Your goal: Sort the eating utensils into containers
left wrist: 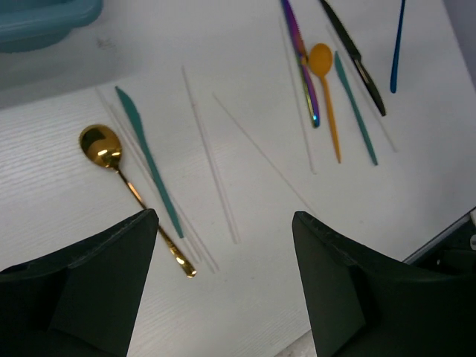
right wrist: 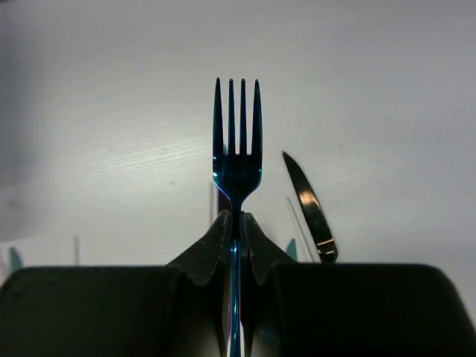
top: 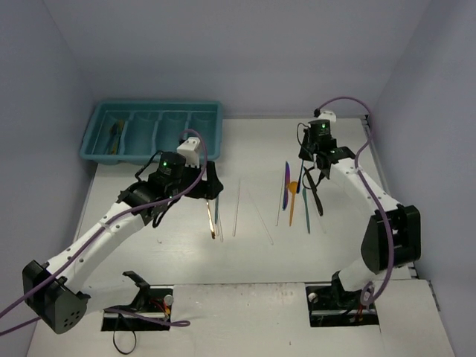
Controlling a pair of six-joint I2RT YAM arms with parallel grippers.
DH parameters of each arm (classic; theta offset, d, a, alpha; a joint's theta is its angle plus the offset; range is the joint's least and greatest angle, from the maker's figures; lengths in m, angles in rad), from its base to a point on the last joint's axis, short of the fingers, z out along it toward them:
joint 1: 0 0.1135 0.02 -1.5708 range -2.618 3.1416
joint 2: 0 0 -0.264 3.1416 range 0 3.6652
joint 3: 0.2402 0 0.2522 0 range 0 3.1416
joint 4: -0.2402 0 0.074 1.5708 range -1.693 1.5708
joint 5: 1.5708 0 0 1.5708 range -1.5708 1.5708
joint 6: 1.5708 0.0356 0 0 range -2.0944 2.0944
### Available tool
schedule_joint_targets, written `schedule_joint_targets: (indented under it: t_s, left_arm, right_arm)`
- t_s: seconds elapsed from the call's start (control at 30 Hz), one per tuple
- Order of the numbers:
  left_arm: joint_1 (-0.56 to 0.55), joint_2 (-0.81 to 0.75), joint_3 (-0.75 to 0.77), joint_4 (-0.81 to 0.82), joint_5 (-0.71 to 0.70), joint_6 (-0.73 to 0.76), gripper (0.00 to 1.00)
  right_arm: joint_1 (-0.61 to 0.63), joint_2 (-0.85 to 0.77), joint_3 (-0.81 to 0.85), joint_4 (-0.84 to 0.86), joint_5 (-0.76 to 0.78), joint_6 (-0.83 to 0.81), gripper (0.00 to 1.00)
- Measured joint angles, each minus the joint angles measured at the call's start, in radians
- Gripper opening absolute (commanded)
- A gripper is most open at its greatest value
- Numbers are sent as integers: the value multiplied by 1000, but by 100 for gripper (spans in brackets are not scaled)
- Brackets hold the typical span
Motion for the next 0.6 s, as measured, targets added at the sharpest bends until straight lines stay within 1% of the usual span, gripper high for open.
schedule_joint_targets:
  t_s: [0.17, 0.33, 0.5, 0.6]
  left_arm:
    - [-100, 19, 27, 82, -8, -65, 69]
    - [-189, 104, 45, 210, -17, -128, 69]
    - [-279, 217, 118, 270, -42, -131, 69]
    - [-299, 257, 149, 284, -45, -130, 68]
  right_arm:
    - [83, -135, 2, -8, -7, 40, 0]
    - [164, -220, 1, -20, -37, 115, 0]
    - [199, -295, 0, -26, -73, 184, 0]
    - [207, -331, 0, -26, -83, 210, 0]
